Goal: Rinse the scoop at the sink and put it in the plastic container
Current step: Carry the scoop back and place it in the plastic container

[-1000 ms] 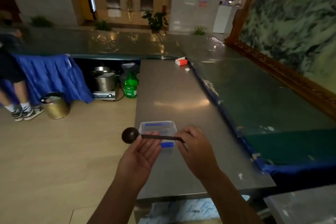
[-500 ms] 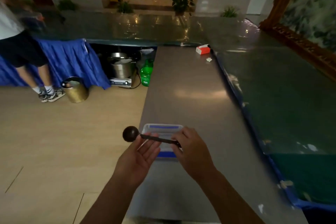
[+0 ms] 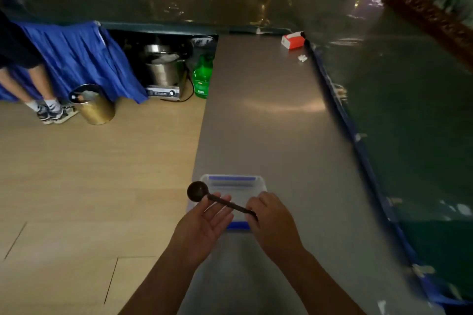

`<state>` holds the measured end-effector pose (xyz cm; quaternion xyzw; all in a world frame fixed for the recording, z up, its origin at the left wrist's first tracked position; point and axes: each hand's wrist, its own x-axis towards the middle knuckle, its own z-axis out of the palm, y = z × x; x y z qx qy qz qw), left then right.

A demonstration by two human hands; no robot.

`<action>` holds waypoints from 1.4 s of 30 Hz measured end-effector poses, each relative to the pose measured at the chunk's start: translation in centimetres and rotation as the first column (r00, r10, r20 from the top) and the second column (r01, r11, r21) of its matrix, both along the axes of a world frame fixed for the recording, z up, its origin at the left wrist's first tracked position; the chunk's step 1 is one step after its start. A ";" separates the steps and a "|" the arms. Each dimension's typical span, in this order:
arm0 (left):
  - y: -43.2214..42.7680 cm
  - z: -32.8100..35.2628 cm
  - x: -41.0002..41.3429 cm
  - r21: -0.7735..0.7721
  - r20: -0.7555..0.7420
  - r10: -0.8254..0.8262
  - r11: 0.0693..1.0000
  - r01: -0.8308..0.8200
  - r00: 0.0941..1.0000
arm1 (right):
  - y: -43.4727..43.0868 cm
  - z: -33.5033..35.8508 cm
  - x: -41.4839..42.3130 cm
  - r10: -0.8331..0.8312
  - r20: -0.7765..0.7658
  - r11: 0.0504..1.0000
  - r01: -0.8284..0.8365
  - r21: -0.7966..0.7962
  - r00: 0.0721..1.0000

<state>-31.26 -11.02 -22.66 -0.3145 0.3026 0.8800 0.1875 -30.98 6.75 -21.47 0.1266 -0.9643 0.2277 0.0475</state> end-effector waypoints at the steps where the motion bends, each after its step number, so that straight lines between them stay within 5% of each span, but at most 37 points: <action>1: -0.1 -0.7 -0.6 0.014 0.015 -0.007 1.000 0.006 1.000 | -0.1 -0.5 -0.5 -0.011 0.021 1.000 0.011 0.005 1.000; 11: -0.7 -6.3 -5.0 0.212 0.255 -0.020 0.977 -0.036 0.967 | -1.9 -6.2 -4.5 -0.110 0.197 0.988 0.085 0.129 0.974; 13: -0.8 -7.2 -4.7 -0.181 0.031 -0.225 0.957 0.227 0.974 | -1.9 -6.9 -4.8 -0.134 0.231 0.981 0.096 0.169 0.964; 14: -0.6 -7.6 -4.8 -0.122 0.053 -0.228 0.965 0.233 0.972 | -1.8 -7.2 -5.0 -0.138 0.241 0.979 0.095 0.182 0.961; 16: -0.1 -7.9 -5.7 0.246 0.189 -0.083 0.969 0.034 0.979 | -1.8 -7.7 -5.3 -0.143 0.269 0.975 0.090 0.202 0.953; 22: 0.4 -8.4 -6.5 0.037 0.227 -0.039 0.999 0.031 0.973 | -2.1 -8.7 -5.9 -0.147 0.306 0.974 0.084 0.211 0.940; 42: 1.0 -9.9 -7.3 0.050 0.243 -0.040 0.998 0.028 0.969 | -1.9 -10.8 -7.2 -0.131 0.378 0.977 0.055 0.205 0.916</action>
